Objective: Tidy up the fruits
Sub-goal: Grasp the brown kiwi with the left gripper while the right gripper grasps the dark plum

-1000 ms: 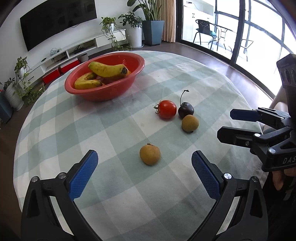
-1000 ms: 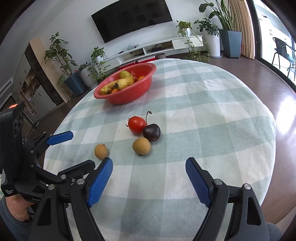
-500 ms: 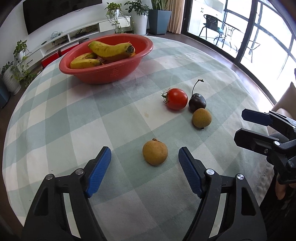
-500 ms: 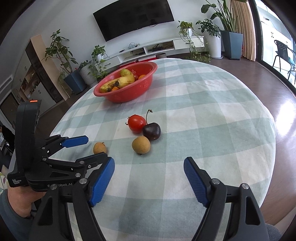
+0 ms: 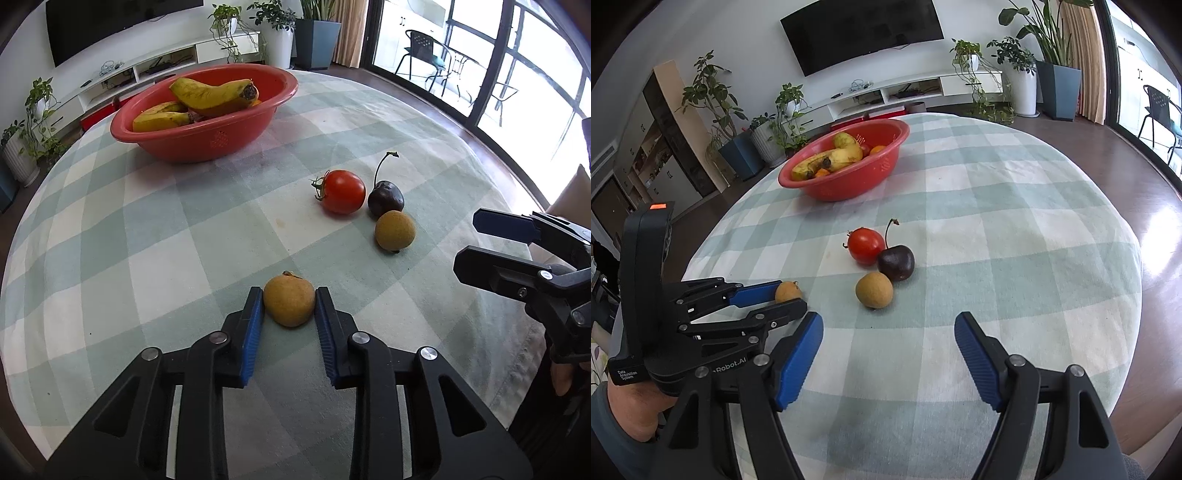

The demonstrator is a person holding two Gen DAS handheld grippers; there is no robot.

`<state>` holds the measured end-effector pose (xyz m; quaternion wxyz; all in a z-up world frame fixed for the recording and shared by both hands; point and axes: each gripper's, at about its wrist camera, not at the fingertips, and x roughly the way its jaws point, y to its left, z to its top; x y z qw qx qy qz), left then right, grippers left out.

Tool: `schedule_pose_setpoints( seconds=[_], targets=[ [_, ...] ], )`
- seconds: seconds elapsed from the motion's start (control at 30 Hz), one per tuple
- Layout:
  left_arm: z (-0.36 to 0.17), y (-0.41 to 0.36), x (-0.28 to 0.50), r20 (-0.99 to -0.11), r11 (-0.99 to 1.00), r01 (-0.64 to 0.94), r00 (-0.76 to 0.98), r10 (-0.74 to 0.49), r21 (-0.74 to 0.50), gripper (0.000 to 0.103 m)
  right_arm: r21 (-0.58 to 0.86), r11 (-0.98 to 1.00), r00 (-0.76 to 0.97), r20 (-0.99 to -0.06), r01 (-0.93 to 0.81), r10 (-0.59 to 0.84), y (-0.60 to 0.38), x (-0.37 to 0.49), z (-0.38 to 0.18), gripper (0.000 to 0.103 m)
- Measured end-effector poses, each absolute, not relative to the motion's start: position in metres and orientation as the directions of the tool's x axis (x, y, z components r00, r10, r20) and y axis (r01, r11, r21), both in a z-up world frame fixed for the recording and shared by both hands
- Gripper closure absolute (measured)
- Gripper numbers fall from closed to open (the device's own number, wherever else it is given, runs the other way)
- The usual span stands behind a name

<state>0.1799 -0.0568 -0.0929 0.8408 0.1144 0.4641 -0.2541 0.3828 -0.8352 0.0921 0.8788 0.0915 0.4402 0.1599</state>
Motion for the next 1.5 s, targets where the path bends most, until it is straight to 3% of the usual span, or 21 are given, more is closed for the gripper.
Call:
schedule_pose_setpoints(
  seconds=[0.3, 0.87, 1.2, 1.5],
  targets=[
    [-0.083, -0.033, 0.166, -0.801, 0.864, 0.491, 0.47, -0.37, -0.112, 0.077, 0.301, 0.926, 0.506, -0.776, -0.229, 0.377, -0.834, 0.407, 0.087, 0.046],
    [-0.085, 0.004, 0.143, -0.777, 0.878, 0.433, 0.475, -0.413, -0.203, 0.077, 0.293, 0.925, 0.363, -0.857, -0.242, 0.366, -0.811, 0.468, 0.072, 0.053],
    [-0.091, 0.004, 0.144, -0.776, 0.873, 0.434, 0.465, -0.427, -0.22, 0.077, 0.326, 0.918, 0.34, -0.857, -0.227, 0.388, -0.82, 0.473, 0.07, 0.07],
    [-0.09, 0.006, 0.145, -0.771, 0.876, 0.427, 0.47, -0.428, -0.226, 0.077, 0.364, 0.905, 0.362, -0.831, -0.22, 0.422, -0.828, 0.466, 0.078, 0.07]
  ],
)
